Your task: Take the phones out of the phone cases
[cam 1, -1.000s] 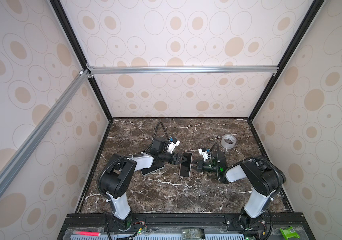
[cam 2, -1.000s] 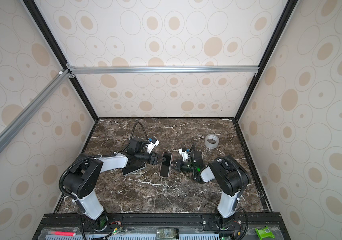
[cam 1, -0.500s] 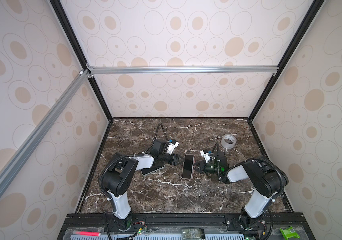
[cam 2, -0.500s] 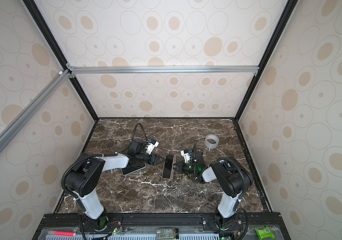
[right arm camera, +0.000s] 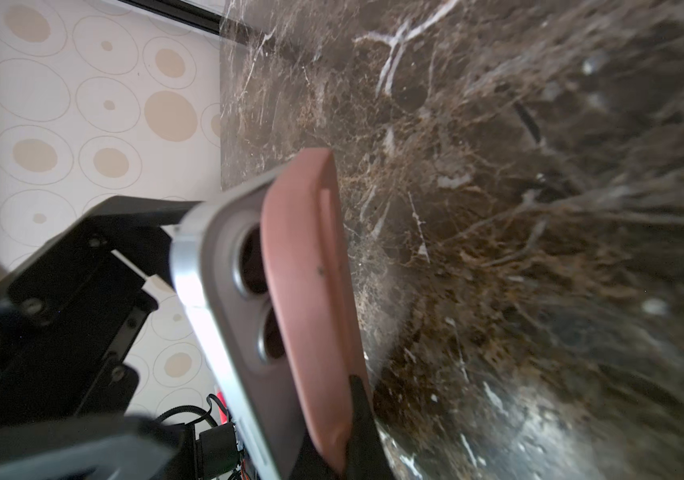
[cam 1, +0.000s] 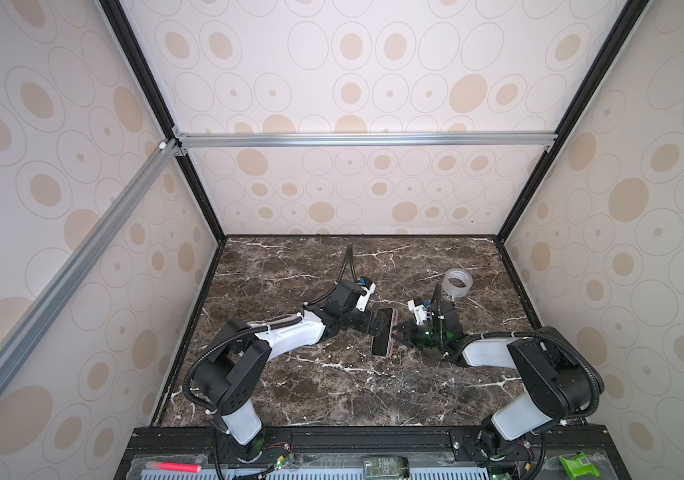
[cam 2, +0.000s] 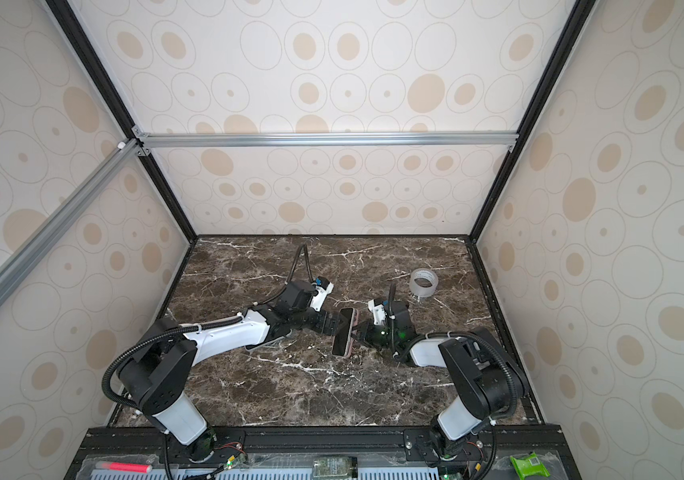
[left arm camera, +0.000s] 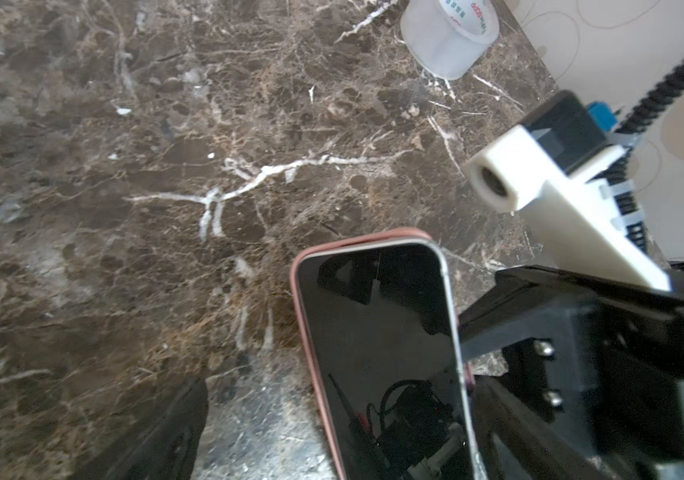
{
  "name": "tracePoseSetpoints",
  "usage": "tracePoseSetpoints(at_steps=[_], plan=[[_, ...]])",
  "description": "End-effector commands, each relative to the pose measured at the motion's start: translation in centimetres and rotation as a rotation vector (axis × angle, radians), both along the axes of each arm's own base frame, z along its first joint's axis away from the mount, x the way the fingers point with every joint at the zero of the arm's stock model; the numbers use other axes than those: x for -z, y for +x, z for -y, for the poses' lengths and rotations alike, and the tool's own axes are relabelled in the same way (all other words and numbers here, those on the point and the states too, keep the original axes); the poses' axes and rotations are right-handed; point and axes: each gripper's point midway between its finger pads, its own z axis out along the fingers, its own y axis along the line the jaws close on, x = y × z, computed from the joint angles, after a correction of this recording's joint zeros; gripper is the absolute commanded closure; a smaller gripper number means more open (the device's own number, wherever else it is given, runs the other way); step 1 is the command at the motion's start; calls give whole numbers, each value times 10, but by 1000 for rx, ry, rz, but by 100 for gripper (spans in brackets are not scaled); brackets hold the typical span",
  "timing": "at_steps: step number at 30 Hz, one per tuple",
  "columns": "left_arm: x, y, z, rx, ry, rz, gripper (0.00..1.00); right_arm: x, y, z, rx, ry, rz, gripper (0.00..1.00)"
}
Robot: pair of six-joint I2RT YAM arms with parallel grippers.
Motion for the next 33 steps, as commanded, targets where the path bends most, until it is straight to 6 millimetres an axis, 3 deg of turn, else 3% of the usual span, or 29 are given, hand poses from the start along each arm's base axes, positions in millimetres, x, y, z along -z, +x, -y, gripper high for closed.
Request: tracePoseSetpoints(at_steps=[1, 6, 17, 28, 33], plan=[[2, 7, 0, -109, 76, -14, 1, -14, 8, -3, 14, -4, 26, 100], [1, 0, 24, -92, 121, 1, 13, -15, 9, -3, 37, 3, -7, 100], [20, -1, 35, -94, 185, -36, 21, -16, 8, 2, 72, -40, -11, 100], [32, 4, 28, -125, 298, -14, 42, -15, 9, -1, 70, -33, -17, 100], [38, 5, 24, -125, 352, -8, 45, -14, 9, -1, 69, -37, -19, 100]])
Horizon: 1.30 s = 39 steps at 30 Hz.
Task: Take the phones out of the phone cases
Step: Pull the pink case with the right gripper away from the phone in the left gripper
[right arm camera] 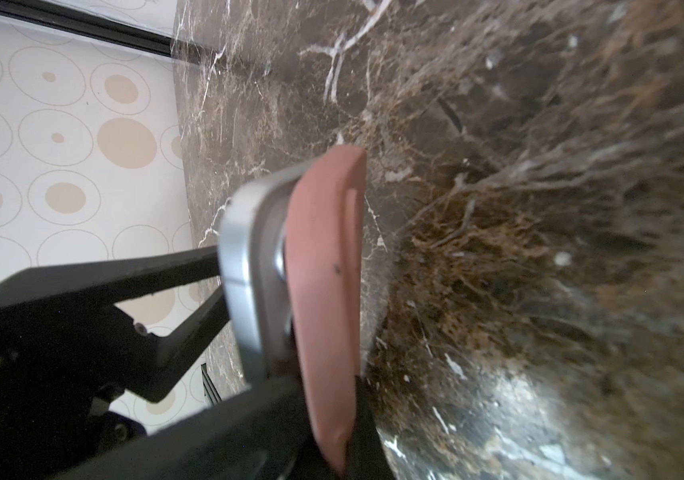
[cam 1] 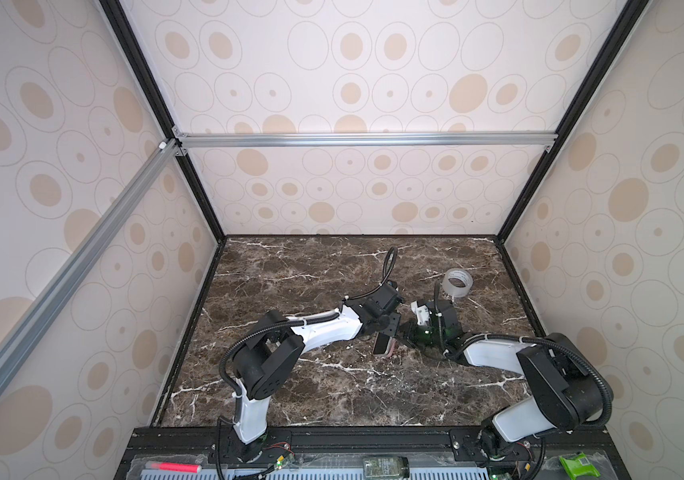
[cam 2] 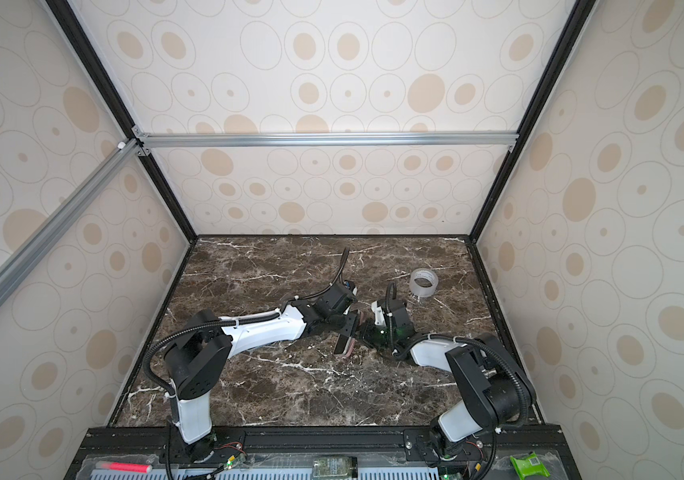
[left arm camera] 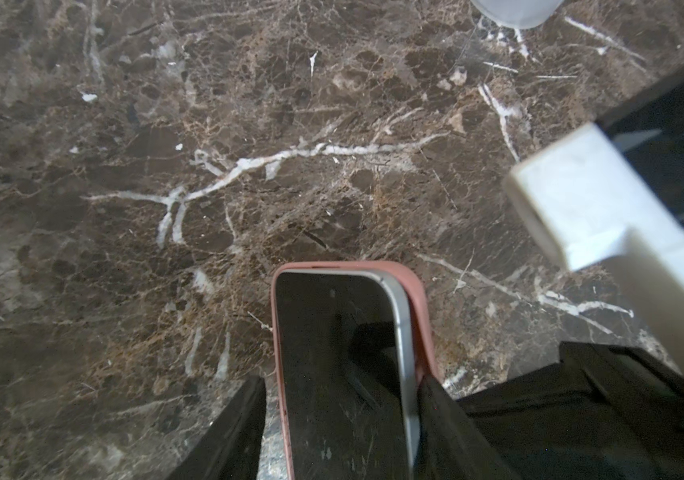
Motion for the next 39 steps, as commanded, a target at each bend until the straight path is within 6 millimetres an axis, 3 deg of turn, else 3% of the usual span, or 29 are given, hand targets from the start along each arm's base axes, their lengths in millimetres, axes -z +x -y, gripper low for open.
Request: tracePoseSetpoints(at_steps=[1, 10, 26, 33, 39], plan=[[16, 2, -19, -32, 126, -2, 47, -18, 9, -9, -12, 31, 53, 100], [17, 2, -18, -26, 130, -5, 68, -15, 10, -8, -11, 24, 48, 100], [26, -1, -14, -9, 124, -31, 82, -14, 10, -8, -18, 11, 41, 100], [3, 7, -17, -22, 134, 19, 95, -15, 11, -6, -34, -28, 42, 100], [-37, 11, -16, -29, 83, 71, 100, -12, 9, -4, -103, -76, -47, 100]])
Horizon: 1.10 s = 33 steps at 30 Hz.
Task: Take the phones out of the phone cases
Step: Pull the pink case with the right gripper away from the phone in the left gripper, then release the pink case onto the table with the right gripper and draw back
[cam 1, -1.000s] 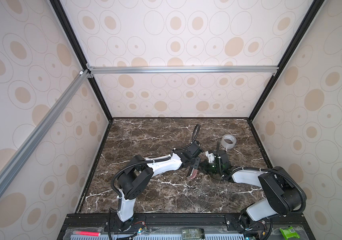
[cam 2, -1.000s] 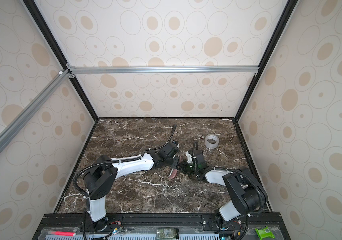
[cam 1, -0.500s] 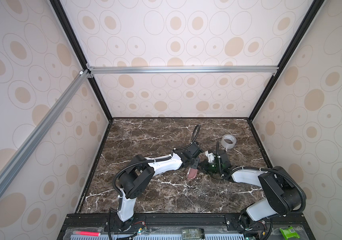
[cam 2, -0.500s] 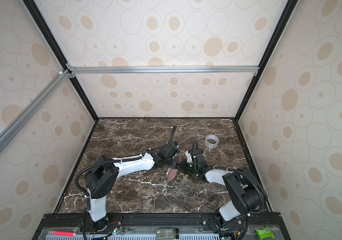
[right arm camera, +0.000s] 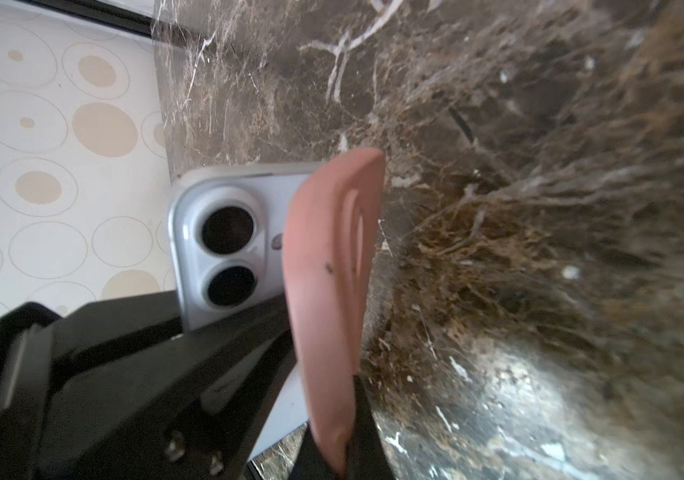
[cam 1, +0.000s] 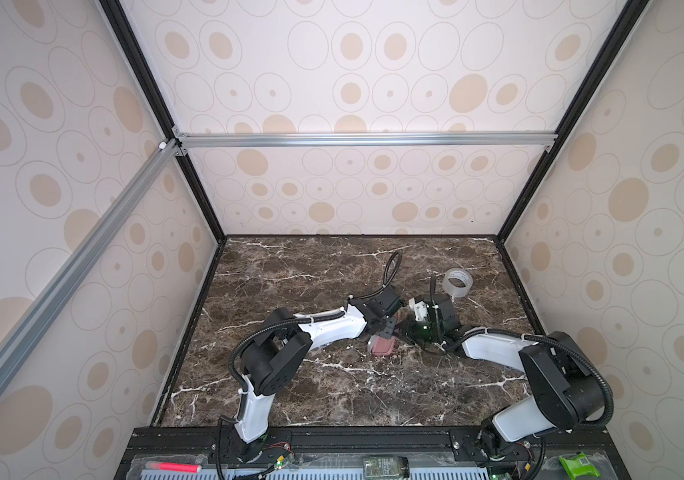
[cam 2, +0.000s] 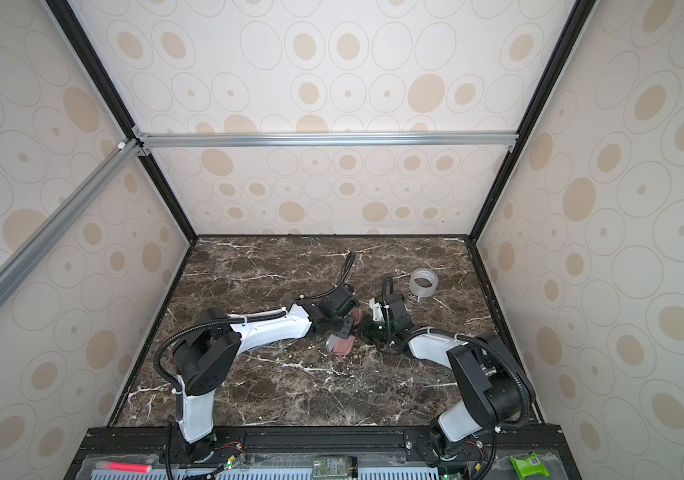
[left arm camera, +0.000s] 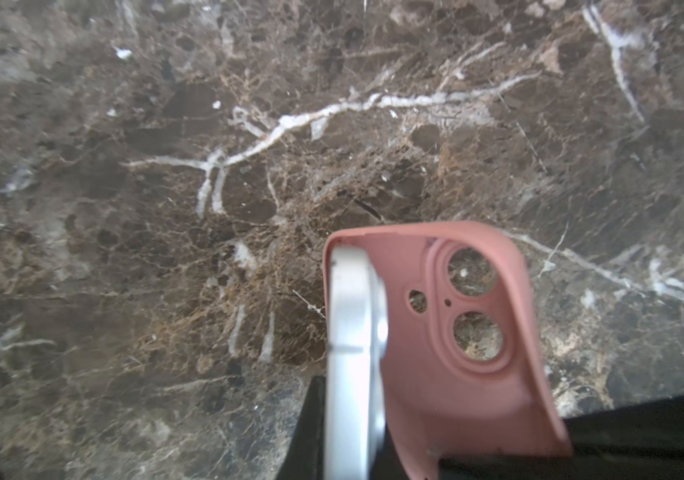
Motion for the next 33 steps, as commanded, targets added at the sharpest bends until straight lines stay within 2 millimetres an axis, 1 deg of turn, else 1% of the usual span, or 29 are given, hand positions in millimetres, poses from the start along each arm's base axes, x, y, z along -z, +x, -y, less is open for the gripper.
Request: tracePoseSetpoints(at_steps=[1, 4, 6, 8, 10, 12, 15, 18, 20, 21, 24, 26, 29, 33], plan=[[-58, 12, 1, -11, -61, 88, 100, -3, 0, -1, -72, -27, -44, 100], [-79, 17, -10, -31, -68, 127, 100, -1, -2, 8, -112, -83, -84, 100], [-85, 21, -21, -47, -39, 151, 100, -2, -4, 17, -124, -121, -92, 100], [-87, 24, -33, -70, -11, 165, 100, -3, -7, 25, -145, -152, -112, 100], [-88, 27, -40, -83, -25, 166, 100, -4, -7, 32, -169, -177, -121, 100], [-87, 29, -45, -97, -32, 163, 100, -1, -9, 40, -195, -221, -145, 100], [-84, 33, -49, -101, -24, 167, 100, 2, -4, 51, -217, -292, -164, 100], [-85, 33, -48, -82, -24, 184, 100, 3, 10, 55, -225, -314, -167, 100], [-85, 35, -51, -90, -18, 197, 100, 5, 19, 53, -232, -326, -171, 100], [-85, 36, -53, -95, -16, 202, 100, 6, 29, 61, -209, -319, -177, 99], [-81, 38, -59, -109, -9, 198, 100, 8, 49, 61, -200, -285, -176, 98], [-79, 39, -59, -100, -17, 188, 100, 8, 63, 61, -192, -257, -177, 99], [-81, 39, -59, -100, -28, 190, 100, 10, 79, 54, -191, -191, -186, 99], [-81, 41, -69, -152, -17, 205, 100, 14, 98, 41, -200, -125, -196, 98]])
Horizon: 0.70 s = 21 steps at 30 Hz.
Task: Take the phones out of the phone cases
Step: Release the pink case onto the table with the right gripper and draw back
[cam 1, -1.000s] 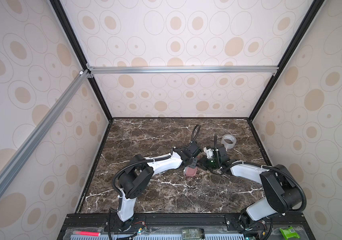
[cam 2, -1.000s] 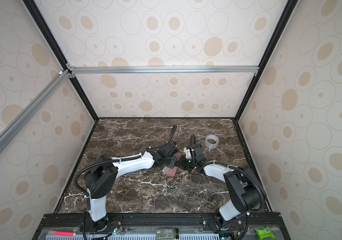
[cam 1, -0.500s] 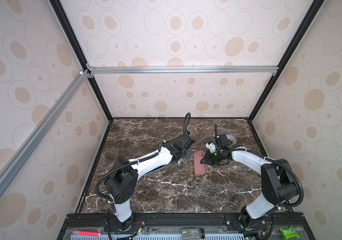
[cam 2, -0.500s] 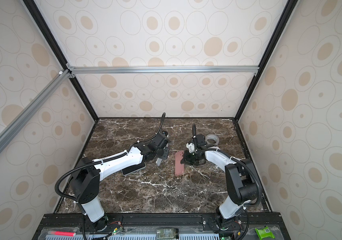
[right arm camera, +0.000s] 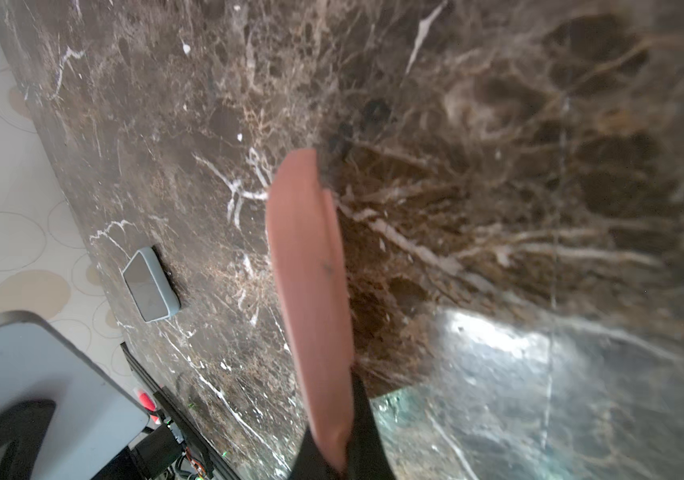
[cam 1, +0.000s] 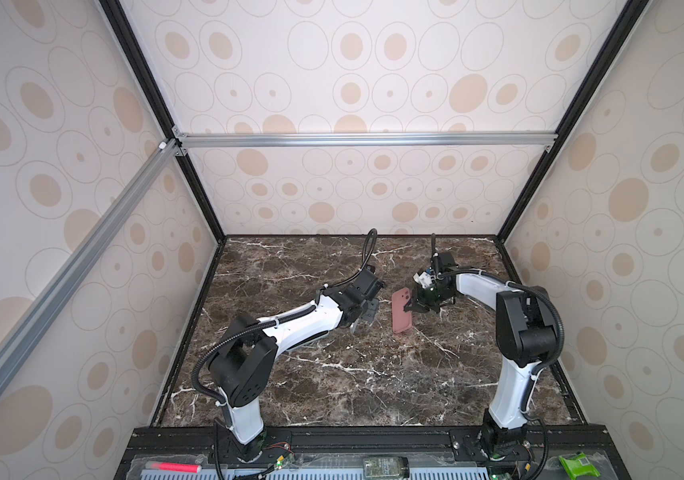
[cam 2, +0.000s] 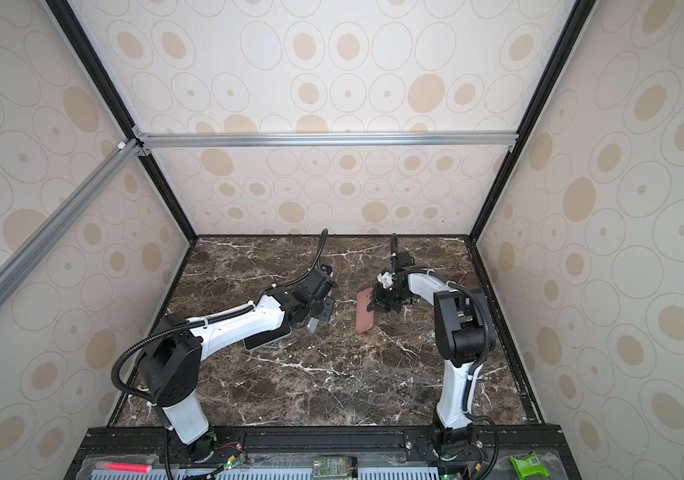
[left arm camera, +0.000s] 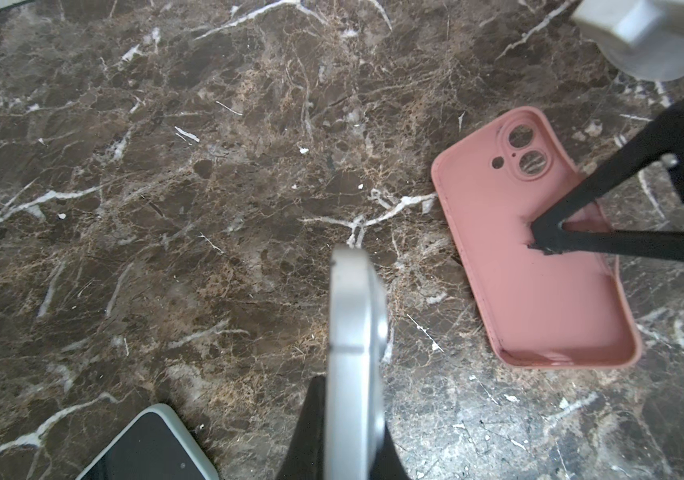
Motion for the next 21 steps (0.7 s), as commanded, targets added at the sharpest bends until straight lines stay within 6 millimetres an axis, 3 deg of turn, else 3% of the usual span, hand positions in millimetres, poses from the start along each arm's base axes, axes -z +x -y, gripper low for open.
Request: tracePoseSetpoints(at_steps=[1, 7, 12, 14, 18, 21], plan=[[-25, 8, -10, -68, -32, 75, 100, -2, 8, -15, -23, 83, -26, 98], [-27, 11, -14, -113, -42, 85, 100, 10, 18, -18, -27, 86, -51, 87], [-29, 17, -17, -165, -28, 91, 100, 9, 20, -7, -13, 11, -23, 57], [-28, 20, -19, -186, -19, 91, 100, 6, 20, -1, -5, -18, -11, 50], [-25, 25, -21, -222, 12, 85, 100, -6, 20, 13, 16, -91, 35, 35], [-22, 30, -22, -249, 40, 88, 100, -20, 17, 25, 55, -151, 85, 14]])
